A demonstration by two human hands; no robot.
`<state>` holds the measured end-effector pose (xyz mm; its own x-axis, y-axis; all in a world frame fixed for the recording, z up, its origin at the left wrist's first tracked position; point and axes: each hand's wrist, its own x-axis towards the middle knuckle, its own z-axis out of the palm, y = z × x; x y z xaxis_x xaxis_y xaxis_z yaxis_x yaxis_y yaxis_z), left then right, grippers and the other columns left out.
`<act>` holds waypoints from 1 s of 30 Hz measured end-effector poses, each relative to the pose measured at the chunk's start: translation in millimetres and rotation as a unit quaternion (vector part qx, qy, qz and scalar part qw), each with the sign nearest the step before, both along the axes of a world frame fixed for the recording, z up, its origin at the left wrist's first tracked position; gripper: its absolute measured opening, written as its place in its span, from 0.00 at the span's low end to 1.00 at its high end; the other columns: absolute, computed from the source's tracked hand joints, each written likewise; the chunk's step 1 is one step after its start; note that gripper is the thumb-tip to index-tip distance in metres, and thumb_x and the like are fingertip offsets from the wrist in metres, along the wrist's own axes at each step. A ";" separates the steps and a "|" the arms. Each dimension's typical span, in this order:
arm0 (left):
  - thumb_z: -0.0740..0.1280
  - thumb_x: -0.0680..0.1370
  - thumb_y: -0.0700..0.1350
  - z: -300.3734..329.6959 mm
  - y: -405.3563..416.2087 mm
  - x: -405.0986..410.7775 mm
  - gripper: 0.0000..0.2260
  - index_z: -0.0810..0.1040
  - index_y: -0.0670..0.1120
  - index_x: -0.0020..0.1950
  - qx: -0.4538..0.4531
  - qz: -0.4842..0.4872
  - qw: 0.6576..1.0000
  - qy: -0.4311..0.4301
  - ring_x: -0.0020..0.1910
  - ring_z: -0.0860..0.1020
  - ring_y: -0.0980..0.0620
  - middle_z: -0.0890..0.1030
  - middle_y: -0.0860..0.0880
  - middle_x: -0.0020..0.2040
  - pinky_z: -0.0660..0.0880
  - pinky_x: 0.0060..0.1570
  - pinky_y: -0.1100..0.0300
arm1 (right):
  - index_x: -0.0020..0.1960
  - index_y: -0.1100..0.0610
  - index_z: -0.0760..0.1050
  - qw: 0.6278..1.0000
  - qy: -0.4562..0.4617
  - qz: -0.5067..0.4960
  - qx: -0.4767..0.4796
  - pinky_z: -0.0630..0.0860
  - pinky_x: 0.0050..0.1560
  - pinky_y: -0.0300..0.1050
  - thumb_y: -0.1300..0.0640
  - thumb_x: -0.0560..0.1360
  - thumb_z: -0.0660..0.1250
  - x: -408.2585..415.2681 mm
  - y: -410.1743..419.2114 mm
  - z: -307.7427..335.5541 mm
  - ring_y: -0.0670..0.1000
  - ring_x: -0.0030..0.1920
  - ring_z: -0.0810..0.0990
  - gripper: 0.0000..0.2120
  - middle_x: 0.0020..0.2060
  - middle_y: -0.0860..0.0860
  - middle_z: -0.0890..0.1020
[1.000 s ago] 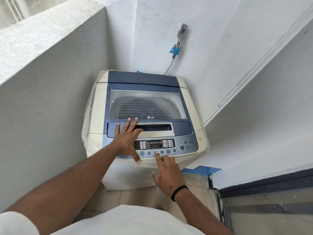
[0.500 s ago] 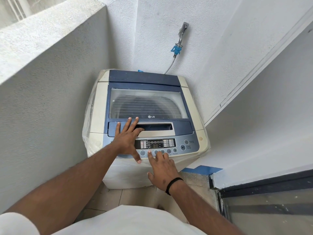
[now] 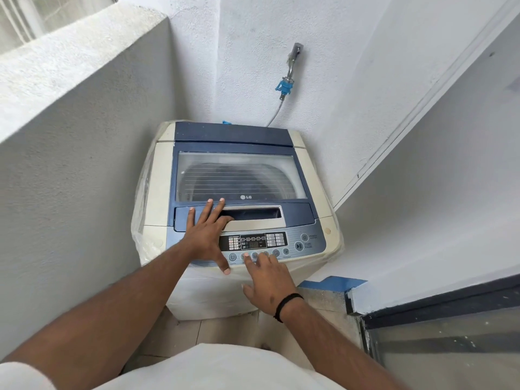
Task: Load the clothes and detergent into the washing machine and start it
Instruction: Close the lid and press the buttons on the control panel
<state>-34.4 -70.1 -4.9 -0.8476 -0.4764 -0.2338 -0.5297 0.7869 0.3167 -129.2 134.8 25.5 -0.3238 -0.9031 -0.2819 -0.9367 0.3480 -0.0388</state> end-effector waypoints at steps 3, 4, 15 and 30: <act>0.77 0.50 0.74 0.7 0.2 1.2 0.63 0.56 0.55 0.79 0.003 -0.001 1.000 0.006 0.78 0.28 0.45 0.33 0.51 0.81 0.29 0.71 0.34 | 0.77 0.56 0.60 0.998 0.002 -0.052 -0.039 0.73 0.58 0.54 0.43 0.77 0.59 -4.3 20.4 -6.9 0.56 0.62 0.70 0.32 0.61 0.54 0.72; 0.77 0.50 0.74 0.4 0.2 1.5 0.63 0.56 0.56 0.79 0.002 -0.002 1.000 0.008 0.78 0.28 0.45 0.34 0.51 0.81 0.29 0.71 0.34 | 0.77 0.56 0.61 0.997 0.008 -0.067 -0.043 0.74 0.56 0.53 0.42 0.77 0.59 -5.7 27.0 -10.1 0.56 0.60 0.71 0.32 0.60 0.54 0.72; 0.77 0.50 0.74 -0.5 -0.5 2.1 0.63 0.56 0.56 0.79 0.002 -0.003 1.000 0.013 0.78 0.29 0.45 0.34 0.51 0.81 0.30 0.72 0.34 | 0.81 0.54 0.45 0.994 -0.016 -0.104 -0.027 0.73 0.56 0.50 0.43 0.78 0.58 -4.4 46.5 -26.0 0.55 0.58 0.68 0.38 0.59 0.53 0.69; 0.77 0.50 0.74 -2.4 -1.8 1.8 0.62 0.56 0.57 0.79 0.008 -0.004 1.000 0.014 0.78 0.28 0.45 0.34 0.51 0.81 0.29 0.72 0.34 | 0.74 0.56 0.66 0.967 0.033 -0.218 -0.131 0.77 0.52 0.52 0.46 0.73 0.68 -38.3 42.6 -15.3 0.57 0.59 0.72 0.33 0.61 0.56 0.71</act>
<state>-32.6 -71.8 -7.3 -0.8580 -0.4657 -0.2166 -0.5135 0.7864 0.3434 -167.5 177.4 10.2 -0.6985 -0.7151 -0.0290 -0.7073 0.6959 -0.1245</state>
